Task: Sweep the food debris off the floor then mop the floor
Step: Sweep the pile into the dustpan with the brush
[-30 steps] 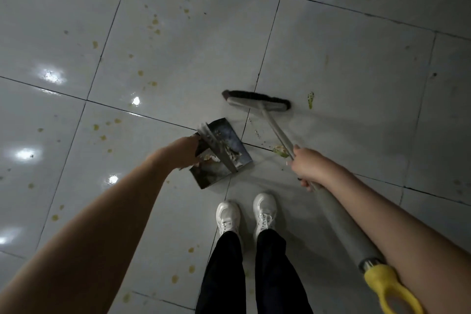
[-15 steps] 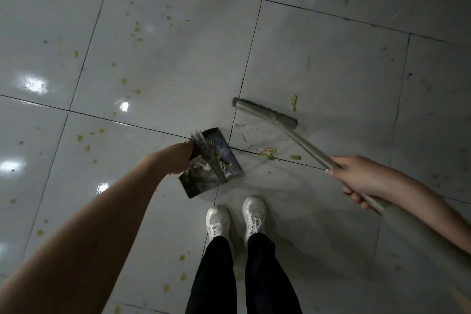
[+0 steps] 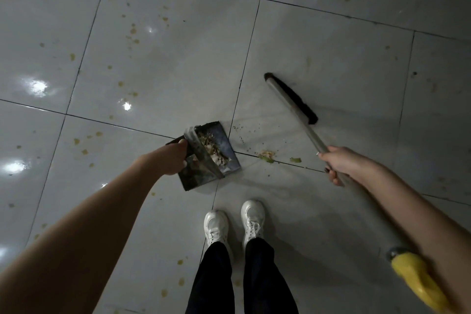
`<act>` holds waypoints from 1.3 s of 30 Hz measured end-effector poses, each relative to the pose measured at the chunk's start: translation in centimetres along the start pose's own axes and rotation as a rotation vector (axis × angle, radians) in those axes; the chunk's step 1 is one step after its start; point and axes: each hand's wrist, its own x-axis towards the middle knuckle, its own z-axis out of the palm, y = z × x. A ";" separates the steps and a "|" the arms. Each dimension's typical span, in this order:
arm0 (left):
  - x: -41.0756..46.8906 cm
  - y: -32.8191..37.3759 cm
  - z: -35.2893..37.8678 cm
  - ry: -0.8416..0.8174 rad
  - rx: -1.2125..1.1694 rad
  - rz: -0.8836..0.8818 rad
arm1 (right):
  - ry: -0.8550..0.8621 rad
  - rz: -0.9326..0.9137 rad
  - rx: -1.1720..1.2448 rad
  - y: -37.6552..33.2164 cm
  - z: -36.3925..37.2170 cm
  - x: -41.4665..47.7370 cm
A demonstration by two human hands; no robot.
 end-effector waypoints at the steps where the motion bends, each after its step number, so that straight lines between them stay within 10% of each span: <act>1: -0.1 0.1 -0.1 -0.009 0.004 -0.009 | -0.034 -0.005 -0.010 0.6 0.2 -0.7; 7: 0.0 1.1 -1.2 -0.001 0.048 -0.053 | -0.259 -0.003 0.020 1.9 -2.4 -5.5; 19: 0.0 2.7 -2.5 -0.086 0.073 -0.096 | 0.044 0.081 0.249 7.7 -3.9 -7.8; 30: 0.1 3.5 -2.2 -0.139 0.167 -0.054 | -0.266 0.366 0.723 6.1 4.9 -8.6; 39: 0.0 4.0 -1.9 -0.173 0.244 -0.022 | -0.263 0.291 0.656 5.9 1.0 -10.1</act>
